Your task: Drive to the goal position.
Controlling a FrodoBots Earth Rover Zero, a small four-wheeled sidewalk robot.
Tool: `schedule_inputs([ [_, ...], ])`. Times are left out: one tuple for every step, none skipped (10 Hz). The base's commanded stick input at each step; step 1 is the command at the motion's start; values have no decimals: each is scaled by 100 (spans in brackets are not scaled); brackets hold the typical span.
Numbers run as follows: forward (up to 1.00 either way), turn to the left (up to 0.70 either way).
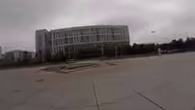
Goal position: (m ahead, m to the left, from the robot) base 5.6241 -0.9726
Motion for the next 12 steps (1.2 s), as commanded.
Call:
schedule_inputs([
  [70,0],
  [70,0],
  [70,0],
  [70,-6],
  [70,-18],
  [70,-21],
  [70,-22],
  [70,-22],
  [70,-22],
  [70,-22],
  [70,-22],
  [70,-11],
])
